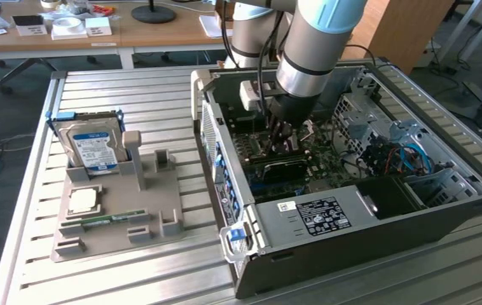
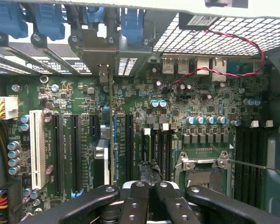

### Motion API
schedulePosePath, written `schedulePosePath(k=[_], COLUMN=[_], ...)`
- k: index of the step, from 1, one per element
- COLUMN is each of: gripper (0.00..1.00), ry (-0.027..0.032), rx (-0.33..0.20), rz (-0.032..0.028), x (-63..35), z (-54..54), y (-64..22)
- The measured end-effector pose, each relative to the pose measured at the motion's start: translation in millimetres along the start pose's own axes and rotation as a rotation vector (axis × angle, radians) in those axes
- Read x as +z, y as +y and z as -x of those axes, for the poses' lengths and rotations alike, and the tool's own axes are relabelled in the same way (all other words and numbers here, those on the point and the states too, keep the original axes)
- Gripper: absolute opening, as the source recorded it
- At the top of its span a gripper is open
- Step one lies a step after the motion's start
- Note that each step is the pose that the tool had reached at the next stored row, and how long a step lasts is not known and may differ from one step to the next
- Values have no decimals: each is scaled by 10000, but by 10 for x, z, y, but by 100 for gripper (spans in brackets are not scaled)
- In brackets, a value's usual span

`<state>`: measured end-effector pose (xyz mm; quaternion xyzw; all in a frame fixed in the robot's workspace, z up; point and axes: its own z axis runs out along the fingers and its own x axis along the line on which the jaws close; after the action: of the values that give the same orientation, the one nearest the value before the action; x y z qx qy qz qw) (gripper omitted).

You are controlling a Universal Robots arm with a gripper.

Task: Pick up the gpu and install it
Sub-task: 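Press down on the gpu until it lock into place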

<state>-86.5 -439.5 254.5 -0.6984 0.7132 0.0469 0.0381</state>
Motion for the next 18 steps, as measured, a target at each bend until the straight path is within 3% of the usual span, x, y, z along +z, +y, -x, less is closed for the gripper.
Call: schedulePosePath(k=[8,13,14,15,18], gripper=[11,11,11,11,11], ry=[18,141,195,289,732], rx=[-1,2,3,6,11], rz=[1,-3,-6,-1,16], x=[-16,-77,-87,-98,-114], z=[2,11,14,15,19], y=[0,0,0,-1,-5])
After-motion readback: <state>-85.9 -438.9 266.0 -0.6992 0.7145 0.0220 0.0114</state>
